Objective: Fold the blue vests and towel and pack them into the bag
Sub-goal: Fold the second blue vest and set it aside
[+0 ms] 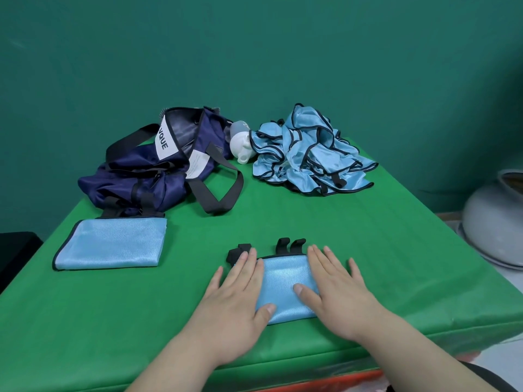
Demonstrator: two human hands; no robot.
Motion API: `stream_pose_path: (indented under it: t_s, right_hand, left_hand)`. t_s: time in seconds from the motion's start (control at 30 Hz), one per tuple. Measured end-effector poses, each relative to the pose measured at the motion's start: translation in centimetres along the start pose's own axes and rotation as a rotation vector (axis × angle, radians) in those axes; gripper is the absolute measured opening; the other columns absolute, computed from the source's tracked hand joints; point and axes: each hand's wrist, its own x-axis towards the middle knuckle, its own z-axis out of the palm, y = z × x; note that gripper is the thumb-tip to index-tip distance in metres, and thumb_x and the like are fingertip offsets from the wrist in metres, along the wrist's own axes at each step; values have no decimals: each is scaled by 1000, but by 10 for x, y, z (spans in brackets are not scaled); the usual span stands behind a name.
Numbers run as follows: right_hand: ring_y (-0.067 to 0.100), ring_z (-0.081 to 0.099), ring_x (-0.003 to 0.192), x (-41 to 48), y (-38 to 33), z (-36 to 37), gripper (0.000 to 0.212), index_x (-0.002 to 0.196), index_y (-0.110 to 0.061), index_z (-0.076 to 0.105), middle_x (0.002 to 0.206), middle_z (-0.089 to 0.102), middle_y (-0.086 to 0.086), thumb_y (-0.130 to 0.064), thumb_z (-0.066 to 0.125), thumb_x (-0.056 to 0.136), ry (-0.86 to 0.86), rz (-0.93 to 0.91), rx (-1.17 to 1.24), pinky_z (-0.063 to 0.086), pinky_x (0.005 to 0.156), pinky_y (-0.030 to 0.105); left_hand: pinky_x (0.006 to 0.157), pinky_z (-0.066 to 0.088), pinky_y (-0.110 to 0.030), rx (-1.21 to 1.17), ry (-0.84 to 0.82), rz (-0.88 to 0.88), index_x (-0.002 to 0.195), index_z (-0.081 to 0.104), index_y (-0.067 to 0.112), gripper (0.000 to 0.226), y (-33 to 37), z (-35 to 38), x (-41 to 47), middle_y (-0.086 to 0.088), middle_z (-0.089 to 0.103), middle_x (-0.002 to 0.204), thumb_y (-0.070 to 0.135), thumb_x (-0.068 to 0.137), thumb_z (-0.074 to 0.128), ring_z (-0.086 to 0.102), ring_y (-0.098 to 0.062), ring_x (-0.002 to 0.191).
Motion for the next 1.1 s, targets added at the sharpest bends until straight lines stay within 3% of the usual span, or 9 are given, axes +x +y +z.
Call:
stream_pose_path:
  t_s: [0.13, 0.3, 0.4, 0.47, 0.63, 0.8, 0.87, 0.97, 1.1]
  right_hand:
    - [6, -16, 151, 2, 3, -1, 87, 159, -22, -11, 166, -12, -12, -71, 23, 96, 0, -10, 59, -8, 123, 52]
    - [-2, -4, 151, -2, 5, -7, 79, 160, -25, 10, 165, 10, -16, -61, 42, 97, 16, -80, 211, -10, 123, 47]
    - [-5, 6, 149, -1, 1, -5, 64, 157, -29, 27, 161, 26, -19, -52, 45, 100, 76, -148, 279, -4, 125, 41]
    - [-6, 13, 148, 2, -2, -4, 58, 154, -31, 34, 158, 33, -20, -47, 47, 100, 103, -175, 288, 1, 125, 37]
    - [4, 42, 133, 6, -4, -7, 51, 145, -32, 50, 142, 53, -15, -39, 58, 95, 177, -154, 322, 29, 116, 29]
    - [2, 48, 123, 5, -4, -12, 46, 139, -31, 57, 129, 60, -16, -35, 62, 93, 173, -153, 338, 34, 103, 18]
    - [0, 47, 123, 3, -4, -12, 45, 137, -33, 59, 126, 60, -16, -37, 62, 93, 160, -165, 327, 34, 100, 17]
    - [-3, 44, 120, 1, -5, -13, 45, 137, -33, 59, 126, 60, -18, -39, 63, 92, 138, -176, 312, 33, 100, 16]
    - [3, 43, 115, 1, -6, -13, 47, 140, -33, 55, 117, 57, -17, -42, 58, 94, 138, -172, 268, 38, 105, 28]
  left_hand:
    - [122, -12, -45, 27, -12, -52, 153, -26, 23, 90, 0, -3, -3, 8, -43, 153, 73, 82, -4, -43, -6, 138]
    - [122, -12, -40, -15, 10, -81, 155, -20, 31, 90, -5, -10, -18, 12, -36, 157, 79, 80, -10, -36, -8, 143]
    - [122, 0, -30, -95, 46, -113, 157, -5, 38, 89, -16, -18, -28, 21, -18, 161, 71, 75, -8, -14, -5, 150]
    - [120, 13, -27, -138, 98, -123, 156, 13, 42, 67, -23, -25, -29, 25, 3, 162, 65, 93, 12, 7, -4, 149]
    - [108, 31, -20, -273, 173, -137, 142, 45, 47, 42, -34, -34, -23, 36, 36, 142, 43, 101, 49, 37, 4, 129]
    - [84, 37, -6, -369, 176, -179, 121, 65, 46, 26, -38, -40, -22, 45, 49, 105, 41, 95, 61, 53, 9, 108]
    - [82, 40, -6, -381, 160, -209, 114, 66, 48, 21, -37, -42, -24, 41, 53, 102, 42, 94, 62, 54, 7, 100]
    - [82, 48, -22, -390, 155, -254, 111, 61, 47, 22, -33, -43, -28, 30, 52, 107, 44, 90, 66, 56, 5, 91]
    - [76, 49, -26, -349, 156, -334, 120, 48, 50, 40, -32, -44, -34, 22, 40, 107, 59, 85, 64, 54, 2, 85]
